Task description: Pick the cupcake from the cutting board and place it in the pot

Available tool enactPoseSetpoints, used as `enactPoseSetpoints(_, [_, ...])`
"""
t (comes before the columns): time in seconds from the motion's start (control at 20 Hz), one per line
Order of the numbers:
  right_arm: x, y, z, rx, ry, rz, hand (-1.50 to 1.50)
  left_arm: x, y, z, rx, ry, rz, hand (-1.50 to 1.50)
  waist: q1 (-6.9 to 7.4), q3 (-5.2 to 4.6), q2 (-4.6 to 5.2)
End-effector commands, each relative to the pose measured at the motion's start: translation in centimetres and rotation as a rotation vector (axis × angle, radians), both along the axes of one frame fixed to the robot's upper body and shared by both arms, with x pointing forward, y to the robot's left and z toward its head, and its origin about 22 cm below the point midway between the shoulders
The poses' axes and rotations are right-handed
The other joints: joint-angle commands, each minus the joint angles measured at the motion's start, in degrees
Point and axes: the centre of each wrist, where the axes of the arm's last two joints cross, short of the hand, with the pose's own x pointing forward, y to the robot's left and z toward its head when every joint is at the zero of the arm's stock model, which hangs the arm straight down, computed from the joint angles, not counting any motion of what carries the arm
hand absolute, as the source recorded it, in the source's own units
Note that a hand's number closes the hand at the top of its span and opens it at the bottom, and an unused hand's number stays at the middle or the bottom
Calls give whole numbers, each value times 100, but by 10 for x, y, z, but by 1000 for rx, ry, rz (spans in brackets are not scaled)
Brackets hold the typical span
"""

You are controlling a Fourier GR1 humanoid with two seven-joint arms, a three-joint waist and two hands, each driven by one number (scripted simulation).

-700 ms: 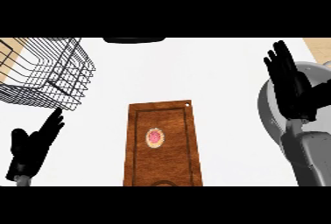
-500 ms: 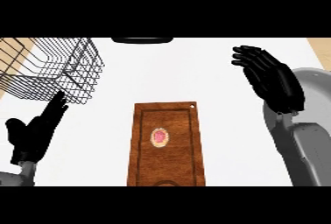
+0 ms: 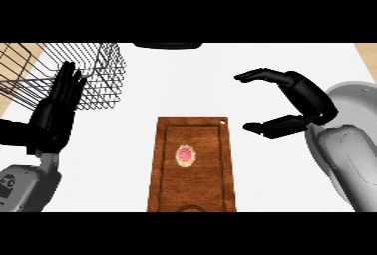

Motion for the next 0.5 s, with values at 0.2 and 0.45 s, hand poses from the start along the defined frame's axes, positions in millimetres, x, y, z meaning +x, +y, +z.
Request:
enactPoseSetpoints(0.2, [11, -1, -42, -209, -187, 226, -150, 4, -12, 13, -22, -42, 25, 0, -104, -5, -67])
enactPoseSetpoints(0.45, [17, 19, -5, -489, -193, 249, -150, 14, -1, 14, -38, -20, 40, 0, -178, -15, -93])
